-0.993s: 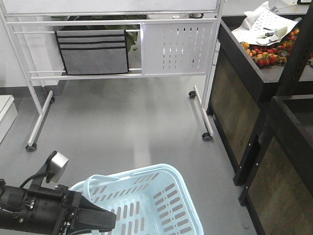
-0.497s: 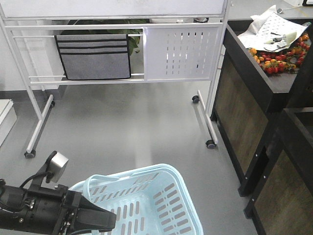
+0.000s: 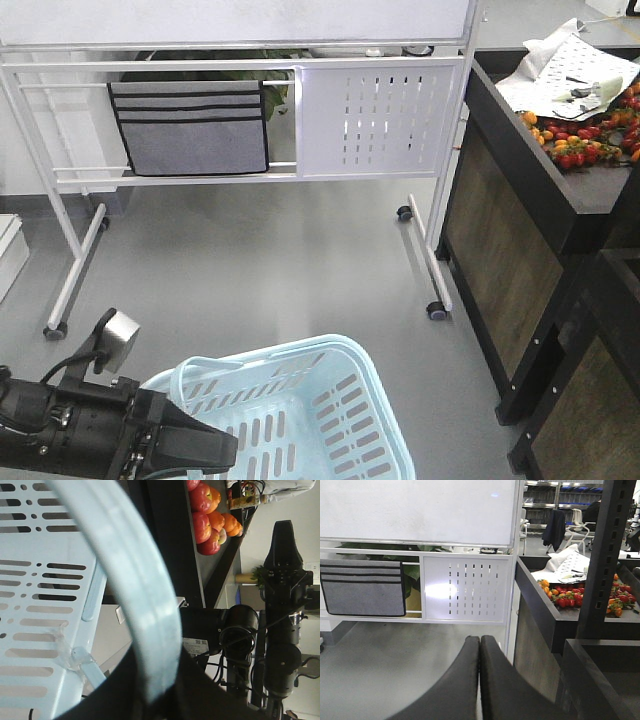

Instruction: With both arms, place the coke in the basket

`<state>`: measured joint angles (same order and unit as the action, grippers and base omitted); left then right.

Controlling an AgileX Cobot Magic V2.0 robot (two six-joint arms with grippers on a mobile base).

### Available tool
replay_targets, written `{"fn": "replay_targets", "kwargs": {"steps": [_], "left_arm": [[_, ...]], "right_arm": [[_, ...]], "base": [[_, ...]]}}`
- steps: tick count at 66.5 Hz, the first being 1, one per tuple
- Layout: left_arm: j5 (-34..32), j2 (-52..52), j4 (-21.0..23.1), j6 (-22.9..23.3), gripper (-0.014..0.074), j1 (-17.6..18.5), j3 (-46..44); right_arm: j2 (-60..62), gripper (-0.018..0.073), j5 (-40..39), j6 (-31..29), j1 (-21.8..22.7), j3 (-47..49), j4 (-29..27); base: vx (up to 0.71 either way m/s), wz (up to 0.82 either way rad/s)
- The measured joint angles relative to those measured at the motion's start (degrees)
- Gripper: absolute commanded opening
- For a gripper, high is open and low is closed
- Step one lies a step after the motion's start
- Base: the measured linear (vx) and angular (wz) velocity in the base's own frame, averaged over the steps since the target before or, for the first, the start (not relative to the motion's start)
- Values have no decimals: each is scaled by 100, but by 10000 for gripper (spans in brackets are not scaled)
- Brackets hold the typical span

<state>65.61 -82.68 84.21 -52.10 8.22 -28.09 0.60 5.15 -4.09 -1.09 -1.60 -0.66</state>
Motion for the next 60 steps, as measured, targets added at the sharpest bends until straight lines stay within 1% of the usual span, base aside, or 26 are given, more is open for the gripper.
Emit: {"fn": "replay_targets", "kwargs": {"steps": [60], "left_arm": [[0,0,0,0,-6,0,0]], "right_arm": [[0,-10,0,0,0,0,0]], "base": [[14,0]]}}
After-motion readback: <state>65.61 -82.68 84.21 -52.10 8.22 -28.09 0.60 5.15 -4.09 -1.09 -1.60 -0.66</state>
